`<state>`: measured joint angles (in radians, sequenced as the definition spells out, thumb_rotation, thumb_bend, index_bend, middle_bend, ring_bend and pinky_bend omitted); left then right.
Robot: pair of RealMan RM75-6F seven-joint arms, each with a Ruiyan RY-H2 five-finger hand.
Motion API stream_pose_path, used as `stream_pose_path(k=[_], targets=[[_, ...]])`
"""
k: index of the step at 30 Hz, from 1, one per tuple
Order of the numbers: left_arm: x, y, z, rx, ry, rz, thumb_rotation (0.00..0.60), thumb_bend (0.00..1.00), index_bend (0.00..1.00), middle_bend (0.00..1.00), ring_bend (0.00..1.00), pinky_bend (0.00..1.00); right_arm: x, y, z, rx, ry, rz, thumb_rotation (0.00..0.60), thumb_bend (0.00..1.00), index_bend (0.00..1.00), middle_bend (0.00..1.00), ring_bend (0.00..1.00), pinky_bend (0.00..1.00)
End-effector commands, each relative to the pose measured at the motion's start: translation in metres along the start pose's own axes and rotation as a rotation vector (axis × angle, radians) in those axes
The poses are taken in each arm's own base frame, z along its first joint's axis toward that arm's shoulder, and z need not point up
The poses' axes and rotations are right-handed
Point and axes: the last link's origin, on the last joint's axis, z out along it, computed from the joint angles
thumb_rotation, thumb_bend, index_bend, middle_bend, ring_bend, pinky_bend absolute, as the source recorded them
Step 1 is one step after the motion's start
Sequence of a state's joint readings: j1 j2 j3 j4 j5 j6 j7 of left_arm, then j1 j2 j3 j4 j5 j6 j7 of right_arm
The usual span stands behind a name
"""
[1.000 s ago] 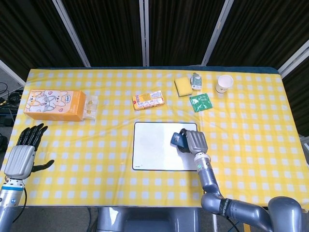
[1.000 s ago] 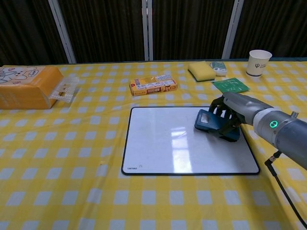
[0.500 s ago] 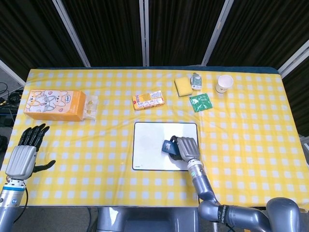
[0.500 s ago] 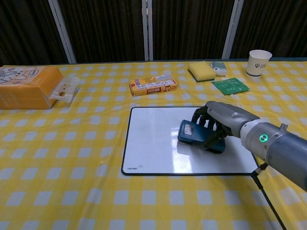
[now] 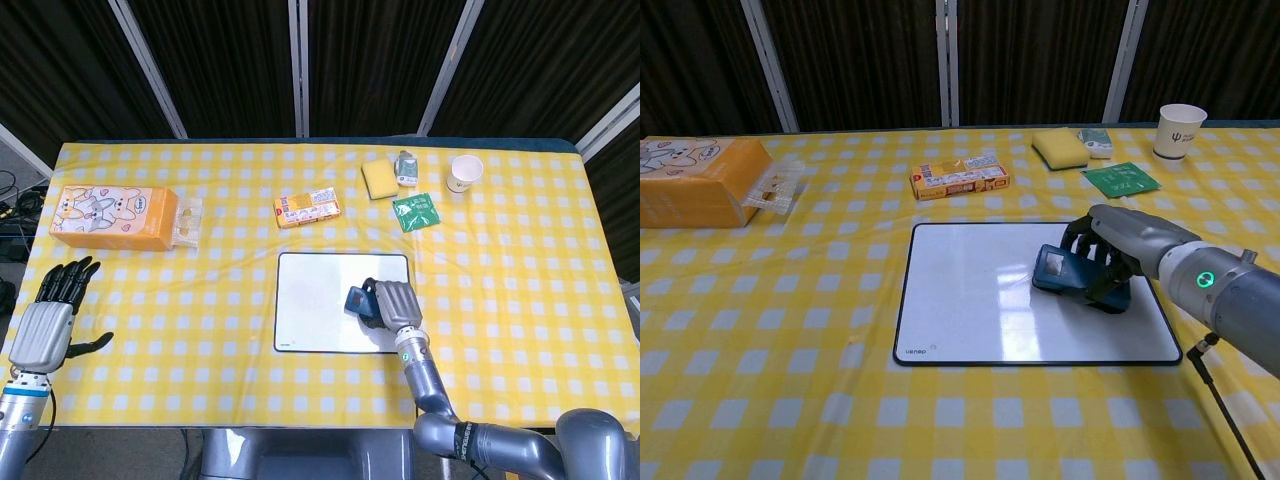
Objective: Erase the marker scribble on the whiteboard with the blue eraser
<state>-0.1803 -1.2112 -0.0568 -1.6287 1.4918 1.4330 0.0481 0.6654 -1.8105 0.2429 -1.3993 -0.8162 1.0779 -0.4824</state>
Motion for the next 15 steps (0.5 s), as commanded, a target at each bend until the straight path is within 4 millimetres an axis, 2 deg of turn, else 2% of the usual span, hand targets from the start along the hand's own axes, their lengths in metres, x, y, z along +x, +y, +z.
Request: stream_pose_path(k=[1, 4, 8, 15], targets=[[0.000, 0.001, 0.000, -0.002, 0.001, 0.002, 0.600, 0.01, 0.00, 0.00, 0.00, 0.00, 0.013, 0.012, 0.004, -0.031, 0.053, 0.019, 0.600, 0.33, 0.84, 0.73, 0.74, 0.75], [0.000, 0.001, 0.000, -0.001, 0.001, 0.002, 0.600, 0.01, 0.00, 0.00, 0.00, 0.00, 0.024, 0.020, 0.004, -0.036, 0.093, 0.018, 0.600, 0.32, 0.84, 0.73, 0.74, 0.75], [-0.001, 0.001, 0.000, 0.001, -0.001, 0.004, 0.600, 0.01, 0.00, 0.00, 0.00, 0.00, 0.052, 0.041, 0.000, -0.052, 0.173, -0.007, 0.600, 0.32, 0.84, 0.73, 0.74, 0.75], [-0.002, 0.001, 0.001, -0.001, -0.001, 0.009, 0.600, 0.01, 0.00, 0.00, 0.00, 0.00, 0.075, 0.074, -0.014, -0.056, 0.204, -0.075, 0.600, 0.32, 0.83, 0.72, 0.74, 0.74]])
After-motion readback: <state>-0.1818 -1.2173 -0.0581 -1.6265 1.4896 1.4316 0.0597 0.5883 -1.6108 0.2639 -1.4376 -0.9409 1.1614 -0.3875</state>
